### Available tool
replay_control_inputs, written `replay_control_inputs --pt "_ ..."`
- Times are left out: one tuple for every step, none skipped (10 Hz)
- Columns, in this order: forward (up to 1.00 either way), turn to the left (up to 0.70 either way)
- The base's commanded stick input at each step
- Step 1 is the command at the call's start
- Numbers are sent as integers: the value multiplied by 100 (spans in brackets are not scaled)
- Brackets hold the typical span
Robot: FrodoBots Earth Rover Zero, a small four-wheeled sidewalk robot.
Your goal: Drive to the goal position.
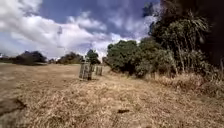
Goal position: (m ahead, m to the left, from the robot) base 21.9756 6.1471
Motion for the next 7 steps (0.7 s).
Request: replay_control_inputs --pt "70 -23" --pt "70 -13" --pt "70 -2" --pt "70 0" --pt "70 0" --pt "70 0" --pt "70 0"
